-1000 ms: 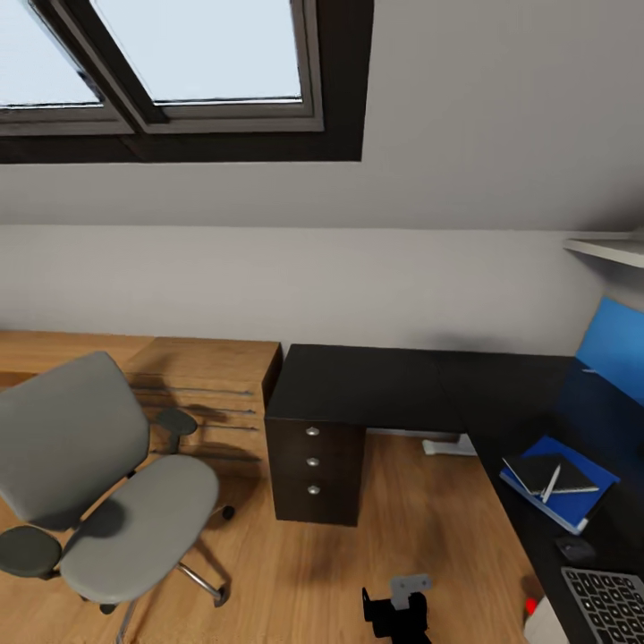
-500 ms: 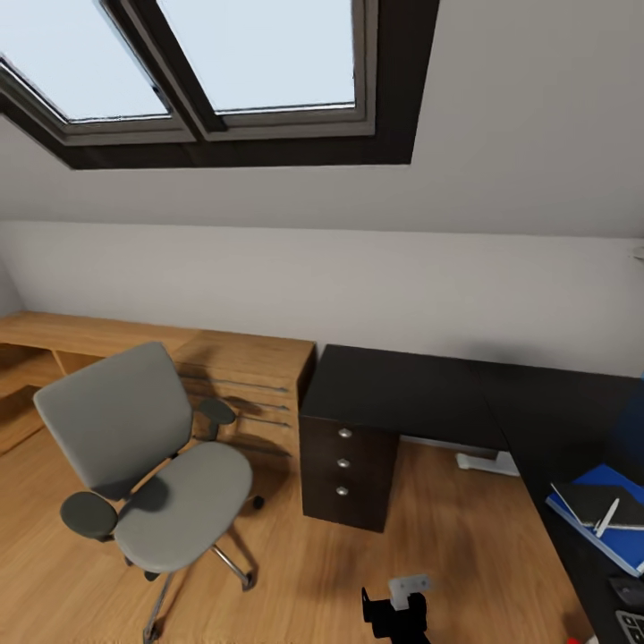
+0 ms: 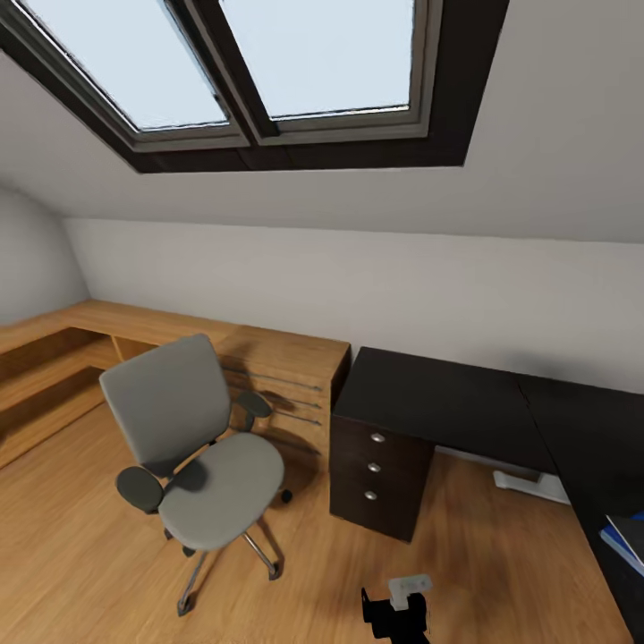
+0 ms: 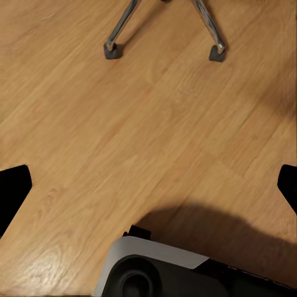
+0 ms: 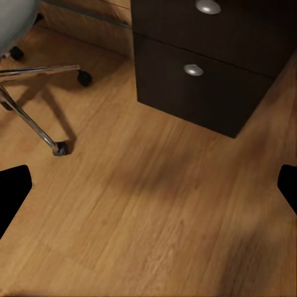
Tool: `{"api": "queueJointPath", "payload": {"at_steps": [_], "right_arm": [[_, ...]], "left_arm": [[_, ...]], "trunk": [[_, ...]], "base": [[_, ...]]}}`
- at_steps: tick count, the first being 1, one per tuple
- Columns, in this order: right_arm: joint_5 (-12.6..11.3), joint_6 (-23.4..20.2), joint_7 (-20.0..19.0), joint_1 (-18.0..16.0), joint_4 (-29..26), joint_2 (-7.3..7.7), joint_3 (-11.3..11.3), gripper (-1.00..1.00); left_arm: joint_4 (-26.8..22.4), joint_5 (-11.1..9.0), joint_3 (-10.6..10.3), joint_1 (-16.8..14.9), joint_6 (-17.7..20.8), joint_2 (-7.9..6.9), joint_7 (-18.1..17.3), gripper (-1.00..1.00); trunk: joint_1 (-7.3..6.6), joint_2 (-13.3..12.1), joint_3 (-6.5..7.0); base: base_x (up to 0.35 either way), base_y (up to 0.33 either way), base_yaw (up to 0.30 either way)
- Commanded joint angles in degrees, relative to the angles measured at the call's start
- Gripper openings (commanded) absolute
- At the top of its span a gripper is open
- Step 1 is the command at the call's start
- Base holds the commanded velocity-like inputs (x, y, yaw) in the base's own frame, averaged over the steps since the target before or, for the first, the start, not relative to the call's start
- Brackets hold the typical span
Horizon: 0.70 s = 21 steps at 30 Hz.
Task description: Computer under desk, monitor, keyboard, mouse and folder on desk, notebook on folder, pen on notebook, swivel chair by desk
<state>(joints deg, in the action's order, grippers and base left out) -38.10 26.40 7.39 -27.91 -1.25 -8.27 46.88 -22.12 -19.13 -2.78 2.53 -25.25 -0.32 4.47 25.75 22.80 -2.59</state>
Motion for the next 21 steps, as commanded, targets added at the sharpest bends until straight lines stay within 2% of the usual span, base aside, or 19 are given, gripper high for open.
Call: {"api": "queueJointPath", "payload": {"at_steps": [1,21], "right_arm": [[-0.1,0.1,0.4,0.0,0.0,-0.01,0.5,1.00],[-0.3,0.4,0.4,0.0,0.0,0.08,0.5,1.00]], "left_arm": [[-0.1,0.0,-0.3,0.0,-0.1,-0.03,0.5,1.00],[-0.1,0.0,-0.3,0.0,-0.1,-0.12,0.5,1.00]], "trunk": [[0.04,0.1,-0.12],[0.04,0.1,0.04]], "base": [[0.000,0.000,0.279],[0.000,0.000,0.276]]}}
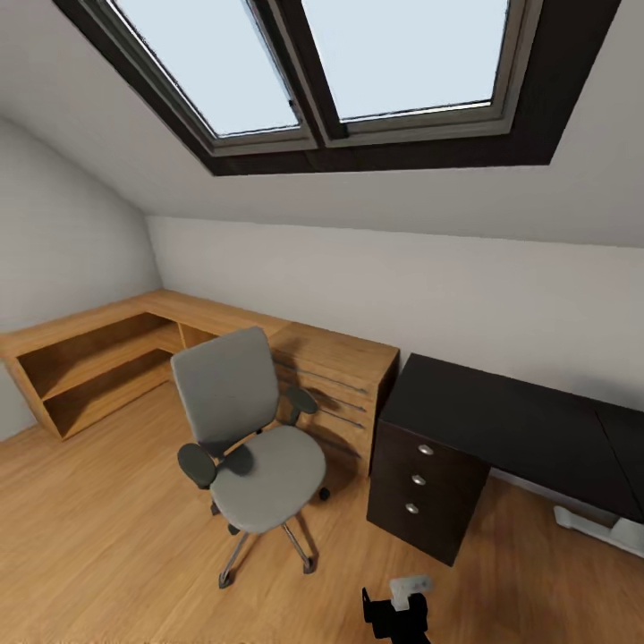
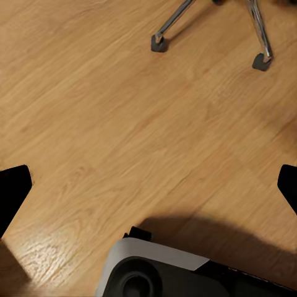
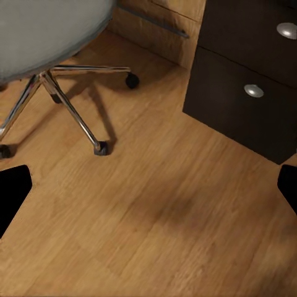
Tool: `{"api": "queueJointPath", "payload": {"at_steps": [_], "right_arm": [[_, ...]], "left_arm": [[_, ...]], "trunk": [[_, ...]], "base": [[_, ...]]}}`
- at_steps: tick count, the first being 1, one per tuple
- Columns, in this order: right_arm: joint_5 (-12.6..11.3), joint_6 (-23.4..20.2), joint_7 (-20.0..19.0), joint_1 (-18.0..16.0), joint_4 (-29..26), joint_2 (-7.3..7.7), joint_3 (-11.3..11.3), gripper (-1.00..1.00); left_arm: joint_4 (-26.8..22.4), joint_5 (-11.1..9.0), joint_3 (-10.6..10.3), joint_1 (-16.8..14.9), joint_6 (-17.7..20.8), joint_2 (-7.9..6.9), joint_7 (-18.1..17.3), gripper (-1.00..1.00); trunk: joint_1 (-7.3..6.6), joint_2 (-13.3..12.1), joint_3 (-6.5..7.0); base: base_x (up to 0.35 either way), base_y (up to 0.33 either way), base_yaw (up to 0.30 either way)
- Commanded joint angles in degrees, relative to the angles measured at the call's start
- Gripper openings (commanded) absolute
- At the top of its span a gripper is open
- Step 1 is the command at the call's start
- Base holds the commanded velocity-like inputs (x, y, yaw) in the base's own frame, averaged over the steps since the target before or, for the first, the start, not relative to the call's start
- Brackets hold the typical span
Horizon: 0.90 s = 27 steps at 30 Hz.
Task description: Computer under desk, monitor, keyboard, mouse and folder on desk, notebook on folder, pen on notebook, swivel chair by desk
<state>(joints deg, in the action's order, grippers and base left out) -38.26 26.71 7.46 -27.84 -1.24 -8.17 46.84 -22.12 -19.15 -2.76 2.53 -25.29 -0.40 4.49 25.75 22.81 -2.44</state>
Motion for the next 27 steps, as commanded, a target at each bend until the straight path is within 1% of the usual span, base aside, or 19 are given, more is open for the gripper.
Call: {"api": "queueJointPath", "payload": {"at_steps": [1,6,15,27], "right_arm": [[-0.1,0.1,0.4,0.0,0.0,-0.02,0.5,1.00],[-0.1,0.6,0.4,0.0,0.0,0.02,0.5,1.00],[-0.2,4.0,0.4,0.8,0.0,0.15,0.4,1.00],[-0.2,5.0,0.4,1.2,0.0,0.17,0.4,1.00]], "left_arm": [[-0.1,0.0,-0.3,0.0,-0.1,-0.03,0.5,1.00],[-0.1,0.0,-0.2,0.0,-0.2,-0.04,0.4,1.00],[-0.1,0.0,-0.2,0.0,-0.5,-0.02,0.4,1.00],[-0.1,0.0,-0.2,0.0,-0.7,0.04,0.4,1.00]], "trunk": [[0.04,0.1,-0.07],[0.04,0.1,0.19],[0.04,0.1,0.51],[0.04,0.1,0.60]], "base": [[0.000,0.000,0.249],[0.000,0.000,0.237],[0.000,0.000,0.251],[0.000,0.000,0.254]]}}
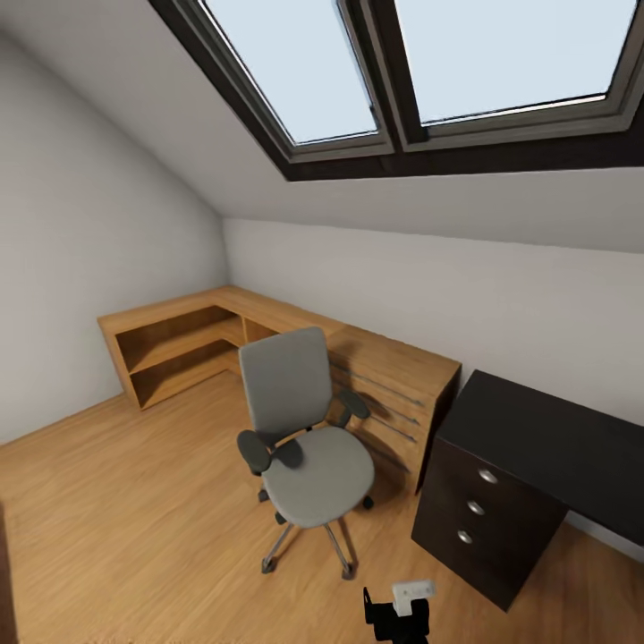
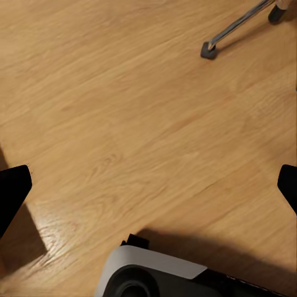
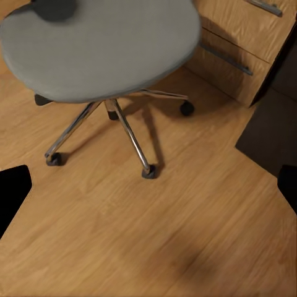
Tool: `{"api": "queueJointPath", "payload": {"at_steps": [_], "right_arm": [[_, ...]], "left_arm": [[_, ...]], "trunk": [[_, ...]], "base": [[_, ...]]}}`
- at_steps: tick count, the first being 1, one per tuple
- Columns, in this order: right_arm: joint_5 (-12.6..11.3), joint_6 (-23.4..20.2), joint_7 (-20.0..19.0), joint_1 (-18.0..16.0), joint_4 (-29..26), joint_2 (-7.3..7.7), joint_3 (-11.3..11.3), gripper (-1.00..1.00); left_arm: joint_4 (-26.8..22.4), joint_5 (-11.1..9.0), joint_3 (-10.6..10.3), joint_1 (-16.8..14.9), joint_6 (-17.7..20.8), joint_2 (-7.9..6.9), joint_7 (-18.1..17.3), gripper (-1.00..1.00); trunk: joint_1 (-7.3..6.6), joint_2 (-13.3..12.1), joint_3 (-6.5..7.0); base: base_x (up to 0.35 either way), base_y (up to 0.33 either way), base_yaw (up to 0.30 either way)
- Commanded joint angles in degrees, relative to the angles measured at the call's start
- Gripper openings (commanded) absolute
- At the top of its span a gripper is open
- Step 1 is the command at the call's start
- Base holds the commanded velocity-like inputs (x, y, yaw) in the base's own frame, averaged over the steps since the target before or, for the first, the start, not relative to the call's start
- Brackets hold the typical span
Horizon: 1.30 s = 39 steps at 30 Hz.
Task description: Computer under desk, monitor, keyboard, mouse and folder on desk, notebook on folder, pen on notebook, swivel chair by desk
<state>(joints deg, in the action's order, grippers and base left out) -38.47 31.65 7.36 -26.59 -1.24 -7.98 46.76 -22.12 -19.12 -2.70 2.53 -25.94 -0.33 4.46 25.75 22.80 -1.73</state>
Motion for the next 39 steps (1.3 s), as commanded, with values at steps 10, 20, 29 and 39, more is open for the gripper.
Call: {"api": "queueJointPath", "payload": {"at_steps": [10,20,29,39], "right_arm": [[0.0,0.9,0.5,0.2,0.0,-0.01,0.4,1.00],[0.0,1.7,0.5,0.3,0.0,0.05,0.4,1.00],[0.0,2.0,0.5,0.3,0.0,0.07,0.4,1.00],[0.0,2.1,0.5,0.3,0.0,0.07,0.4,1.00]], "left_arm": [[-0.1,0.0,-0.3,0.0,-0.1,-0.02,0.5,1.00],[-0.1,0.0,-0.3,0.0,-0.1,-0.02,0.5,1.00],[-0.1,0.0,-0.3,0.0,-0.1,-0.08,0.5,1.00],[-0.1,0.0,-0.3,0.0,-0.1,-0.10,0.5,1.00]], "trunk": [[0.04,0.1,0.42],[0.04,0.1,1.18],[0.04,0.1,1.33],[0.04,0.1,1.35]], "base": [[0.000,0.000,0.138],[0.000,0.000,-0.007],[0.000,0.137,-0.052],[0.000,0.127,-0.005]]}}
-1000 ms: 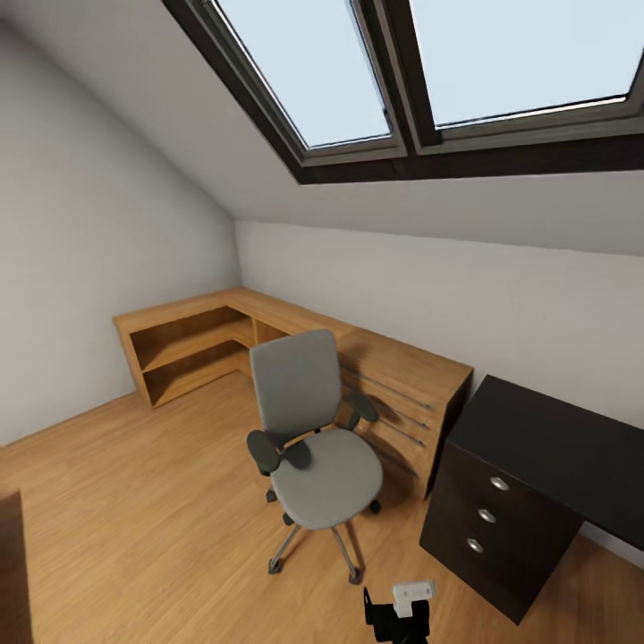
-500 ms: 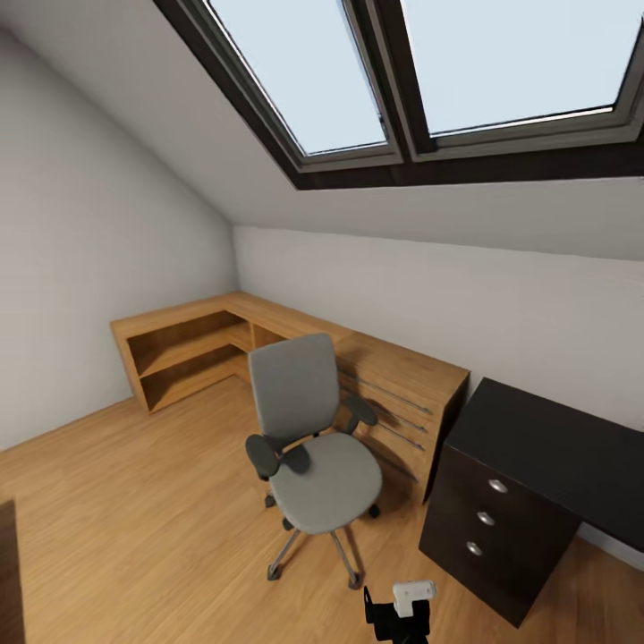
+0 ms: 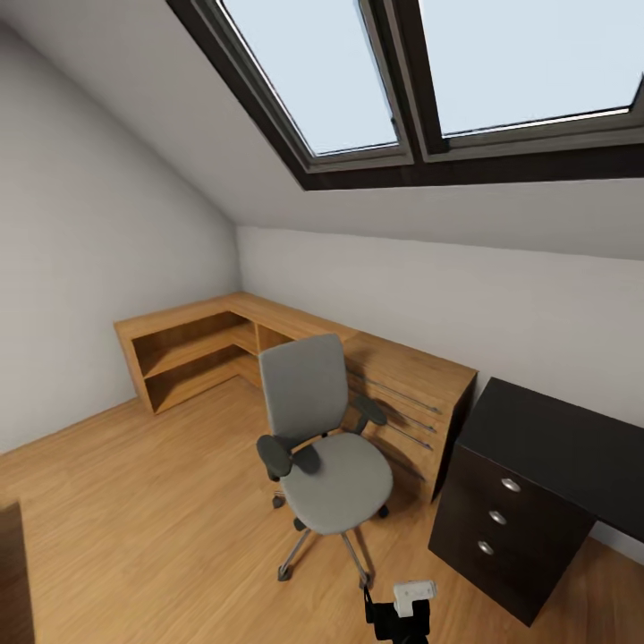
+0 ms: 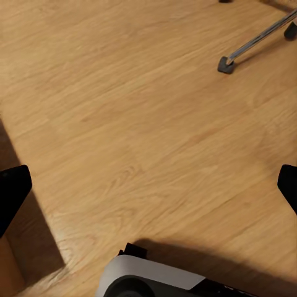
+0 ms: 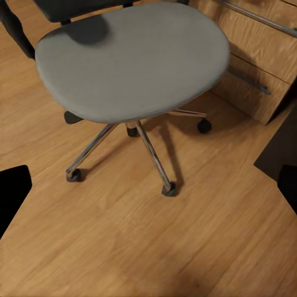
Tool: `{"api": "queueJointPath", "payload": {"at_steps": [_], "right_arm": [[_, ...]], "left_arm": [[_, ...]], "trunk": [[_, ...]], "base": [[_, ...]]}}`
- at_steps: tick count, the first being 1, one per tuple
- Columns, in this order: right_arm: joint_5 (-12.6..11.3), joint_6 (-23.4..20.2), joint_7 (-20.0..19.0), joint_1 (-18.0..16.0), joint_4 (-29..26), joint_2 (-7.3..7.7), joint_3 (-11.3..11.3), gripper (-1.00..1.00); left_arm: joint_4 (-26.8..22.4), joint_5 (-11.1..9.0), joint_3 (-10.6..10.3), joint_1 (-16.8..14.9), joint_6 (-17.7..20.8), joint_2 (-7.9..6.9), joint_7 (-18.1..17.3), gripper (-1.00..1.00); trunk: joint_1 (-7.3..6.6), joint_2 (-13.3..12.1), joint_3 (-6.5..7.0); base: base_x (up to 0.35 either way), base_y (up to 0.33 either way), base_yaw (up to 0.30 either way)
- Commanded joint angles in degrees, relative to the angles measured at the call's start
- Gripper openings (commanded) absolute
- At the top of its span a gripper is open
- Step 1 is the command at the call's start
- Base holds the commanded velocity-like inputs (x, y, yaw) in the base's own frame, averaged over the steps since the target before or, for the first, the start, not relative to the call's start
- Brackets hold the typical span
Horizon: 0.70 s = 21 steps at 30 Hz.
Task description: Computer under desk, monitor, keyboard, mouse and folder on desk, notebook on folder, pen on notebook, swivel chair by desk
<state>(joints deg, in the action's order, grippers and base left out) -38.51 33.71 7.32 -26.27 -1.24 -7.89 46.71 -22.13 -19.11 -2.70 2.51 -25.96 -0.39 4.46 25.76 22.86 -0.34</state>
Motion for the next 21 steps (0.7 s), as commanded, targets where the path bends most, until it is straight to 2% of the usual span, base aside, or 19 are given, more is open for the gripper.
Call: {"api": "queueJointPath", "payload": {"at_steps": [1,10,21], "right_arm": [[0.0,0.0,0.5,0.0,0.0,-0.02,0.5,1.00],[0.0,0.0,0.5,0.0,0.0,-0.20,0.6,1.00],[0.0,0.0,0.5,0.0,0.0,-0.28,0.6,1.00]], "left_arm": [[-0.1,0.0,-0.3,0.0,-0.1,-0.04,0.5,1.00],[-0.1,0.0,-0.3,0.0,0.0,-0.03,0.5,1.00],[-0.1,0.0,-0.3,0.0,-0.1,-0.03,0.5,1.00]], "trunk": [[0.03,0.1,-0.04],[0.03,0.1,-0.04],[0.03,0.1,-0.04]], "base": [[0.000,0.026,-0.001],[0.000,0.009,0.038],[0.000,0.001,0.227]]}}
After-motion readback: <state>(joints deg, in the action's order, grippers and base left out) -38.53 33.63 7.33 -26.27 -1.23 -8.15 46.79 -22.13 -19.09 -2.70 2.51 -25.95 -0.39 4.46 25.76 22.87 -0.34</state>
